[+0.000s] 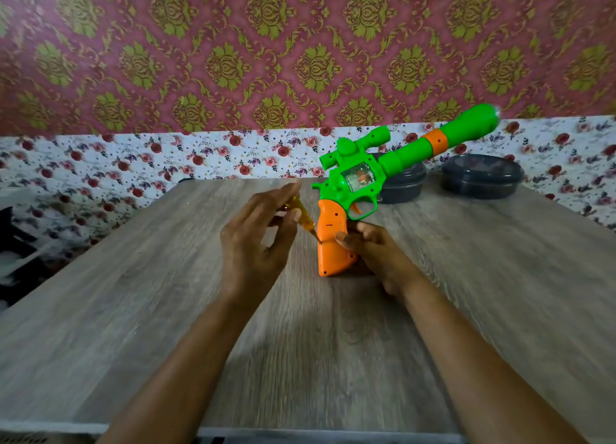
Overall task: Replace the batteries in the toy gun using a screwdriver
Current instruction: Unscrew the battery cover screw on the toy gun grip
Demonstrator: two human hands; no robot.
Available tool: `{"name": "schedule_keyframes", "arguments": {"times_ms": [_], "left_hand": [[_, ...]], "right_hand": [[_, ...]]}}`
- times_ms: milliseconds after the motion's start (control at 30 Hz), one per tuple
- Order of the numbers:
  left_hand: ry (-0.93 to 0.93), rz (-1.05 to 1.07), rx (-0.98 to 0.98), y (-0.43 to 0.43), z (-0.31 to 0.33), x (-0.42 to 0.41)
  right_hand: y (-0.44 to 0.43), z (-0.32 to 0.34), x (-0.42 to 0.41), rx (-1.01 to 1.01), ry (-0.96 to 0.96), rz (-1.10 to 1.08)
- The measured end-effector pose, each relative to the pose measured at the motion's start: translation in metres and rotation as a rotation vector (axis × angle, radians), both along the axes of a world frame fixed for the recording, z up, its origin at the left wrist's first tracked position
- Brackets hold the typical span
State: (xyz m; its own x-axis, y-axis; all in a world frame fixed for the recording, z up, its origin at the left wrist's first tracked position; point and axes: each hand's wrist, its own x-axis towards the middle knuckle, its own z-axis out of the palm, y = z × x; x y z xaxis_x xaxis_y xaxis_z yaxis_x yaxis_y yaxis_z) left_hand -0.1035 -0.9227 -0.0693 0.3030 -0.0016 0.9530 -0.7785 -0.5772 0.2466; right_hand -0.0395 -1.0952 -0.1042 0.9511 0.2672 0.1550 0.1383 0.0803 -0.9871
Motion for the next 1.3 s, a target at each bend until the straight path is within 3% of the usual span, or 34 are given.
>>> {"name": "schedule_keyframes", "arguments": {"times_ms": [367, 700, 1100, 1300], "left_hand": [[0.056, -0.035, 0.006, -0.0041, -0.005, -0.0054], [0.004, -0.12, 0.131, -0.0043, -0.0046, -0.0044], [0.121, -0.088, -0.074, -0.0043, -0.0037, -0.0055], [0.068, -0.114, 0.001, -0.0028, -0.0029, -0.005]], "right_hand": [[-0.0032, 0.0008, 0.0001, -0.023, -0.003, -0.034], [-0.0027, 0.0025, -0.0013, -0.035, 0.007, -0.043], [-0.003, 0.002, -0.0002, -0.048, -0.021, -0.048], [-0.0034, 0.0027, -0.0002, -0.049, -0.014, -0.039]]}}
